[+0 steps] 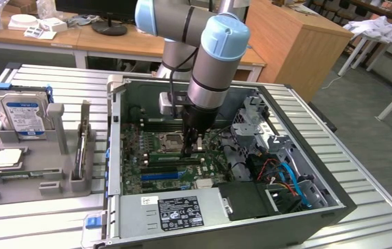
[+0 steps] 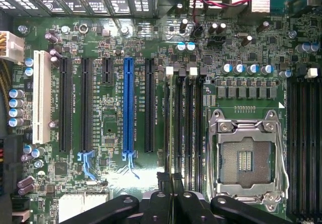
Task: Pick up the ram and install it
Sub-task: 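Insert the ram into the slot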
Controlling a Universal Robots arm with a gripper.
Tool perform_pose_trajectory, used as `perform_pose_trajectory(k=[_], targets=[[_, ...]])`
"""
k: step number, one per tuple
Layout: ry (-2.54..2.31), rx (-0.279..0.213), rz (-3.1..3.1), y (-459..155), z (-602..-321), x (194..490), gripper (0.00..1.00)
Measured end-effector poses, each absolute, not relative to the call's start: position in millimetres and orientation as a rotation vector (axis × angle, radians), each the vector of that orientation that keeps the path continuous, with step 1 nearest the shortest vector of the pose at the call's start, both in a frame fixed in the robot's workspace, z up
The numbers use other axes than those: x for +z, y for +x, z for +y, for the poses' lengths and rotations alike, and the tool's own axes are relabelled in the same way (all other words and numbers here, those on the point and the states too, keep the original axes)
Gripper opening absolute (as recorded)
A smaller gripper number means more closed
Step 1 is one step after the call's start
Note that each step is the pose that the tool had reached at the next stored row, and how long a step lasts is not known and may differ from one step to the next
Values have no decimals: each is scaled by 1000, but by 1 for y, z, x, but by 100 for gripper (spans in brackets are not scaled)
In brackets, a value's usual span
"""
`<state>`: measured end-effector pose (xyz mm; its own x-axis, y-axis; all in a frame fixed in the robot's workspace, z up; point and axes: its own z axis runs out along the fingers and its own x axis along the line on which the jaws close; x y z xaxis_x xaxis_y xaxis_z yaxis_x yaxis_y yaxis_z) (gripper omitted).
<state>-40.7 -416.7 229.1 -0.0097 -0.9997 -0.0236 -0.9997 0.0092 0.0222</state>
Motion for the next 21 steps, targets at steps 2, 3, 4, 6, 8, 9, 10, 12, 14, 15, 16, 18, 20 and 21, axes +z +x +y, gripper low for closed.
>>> perform_pose_trajectory(k=[2, 3, 4, 6, 8, 9, 10, 12, 14, 15, 16, 18, 20, 21], targets=[[-2213, 51, 2228, -41, -417, 229, 12], [-2214, 52, 2226, -41, -417, 229, 12], [-2215, 52, 2224, -41, -417, 229, 12], [-2216, 52, 2223, -41, -417, 229, 12], [-2216, 52, 2223, -41, -417, 229, 12], [-2216, 52, 2223, -41, -417, 229, 12], [-2216, 52, 2223, -41, -417, 229, 12], [-2217, 52, 2223, -41, -417, 229, 12], [-2218, 52, 2222, -41, -417, 229, 12], [-2219, 53, 2220, -41, -417, 229, 12], [-2220, 53, 2219, -41, -417, 229, 12], [-2221, 53, 2218, -41, -417, 229, 12], [-2221, 53, 2218, -41, -417, 229, 12], [-2221, 53, 2218, -41, -417, 229, 12]])
